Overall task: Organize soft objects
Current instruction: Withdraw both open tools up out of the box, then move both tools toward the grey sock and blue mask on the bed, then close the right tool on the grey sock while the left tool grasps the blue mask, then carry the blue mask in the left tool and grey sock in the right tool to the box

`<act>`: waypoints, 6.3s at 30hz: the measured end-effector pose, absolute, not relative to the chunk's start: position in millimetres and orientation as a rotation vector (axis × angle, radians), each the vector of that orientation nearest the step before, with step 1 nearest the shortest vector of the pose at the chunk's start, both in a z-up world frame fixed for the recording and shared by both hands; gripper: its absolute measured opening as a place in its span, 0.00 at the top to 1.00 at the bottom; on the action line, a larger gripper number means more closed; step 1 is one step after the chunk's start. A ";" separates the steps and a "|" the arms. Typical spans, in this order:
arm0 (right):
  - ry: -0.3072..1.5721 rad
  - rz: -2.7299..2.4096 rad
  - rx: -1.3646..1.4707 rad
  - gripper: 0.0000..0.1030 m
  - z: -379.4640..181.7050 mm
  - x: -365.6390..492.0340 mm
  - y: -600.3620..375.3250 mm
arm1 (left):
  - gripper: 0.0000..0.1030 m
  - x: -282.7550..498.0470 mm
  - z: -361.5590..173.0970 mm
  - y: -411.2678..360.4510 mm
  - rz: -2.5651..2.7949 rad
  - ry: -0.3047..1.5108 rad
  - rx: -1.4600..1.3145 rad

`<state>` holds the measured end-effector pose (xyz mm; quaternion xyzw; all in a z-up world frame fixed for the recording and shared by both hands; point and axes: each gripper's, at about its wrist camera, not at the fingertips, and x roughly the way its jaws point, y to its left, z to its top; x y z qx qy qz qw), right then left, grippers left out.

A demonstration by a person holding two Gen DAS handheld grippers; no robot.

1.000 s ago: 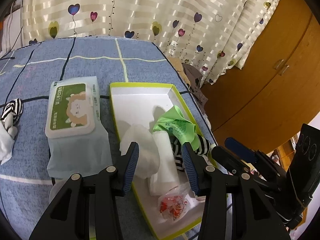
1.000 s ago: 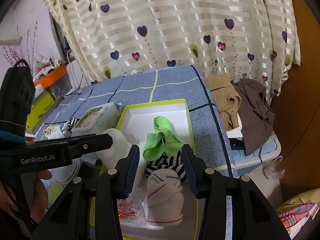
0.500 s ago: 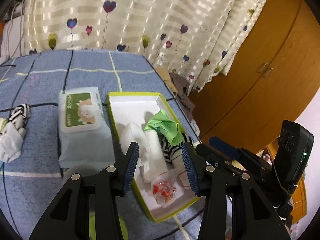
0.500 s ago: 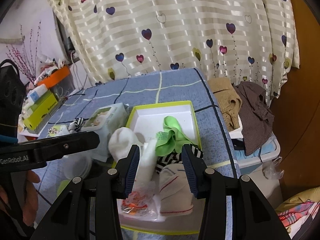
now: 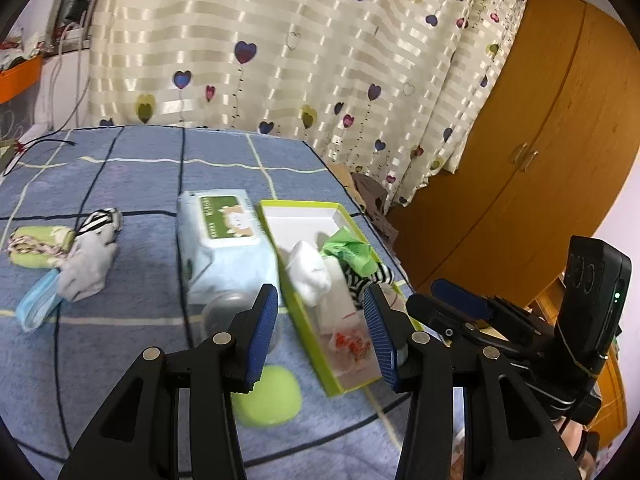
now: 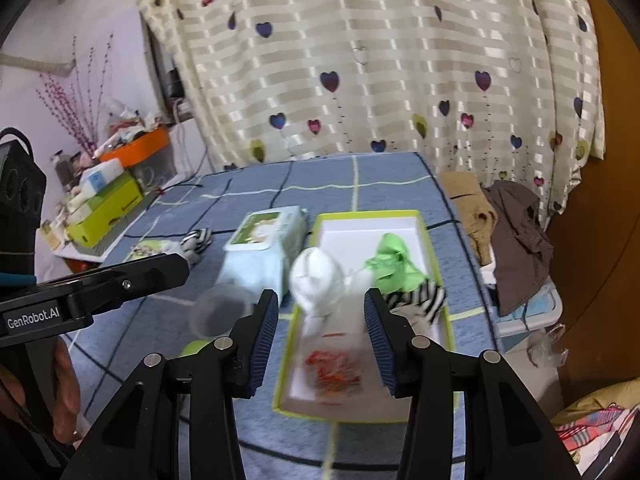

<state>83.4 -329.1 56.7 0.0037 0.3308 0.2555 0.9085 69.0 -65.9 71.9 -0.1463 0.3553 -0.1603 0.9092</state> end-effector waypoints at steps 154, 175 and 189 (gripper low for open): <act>0.939 0.743 0.054 0.67 -1.4 147.4 -55.4 | 0.55 108.2 -56.8 157.6 -0.001 0.922 -0.277; 0.866 0.799 0.032 0.67 21.4 110.1 -96.3 | 0.78 60.2 -27.0 130.5 0.001 0.848 -0.345; 0.779 0.800 0.058 0.67 47.3 58.6 -165.4 | 0.78 19.7 11.5 85.0 -0.079 0.778 -0.358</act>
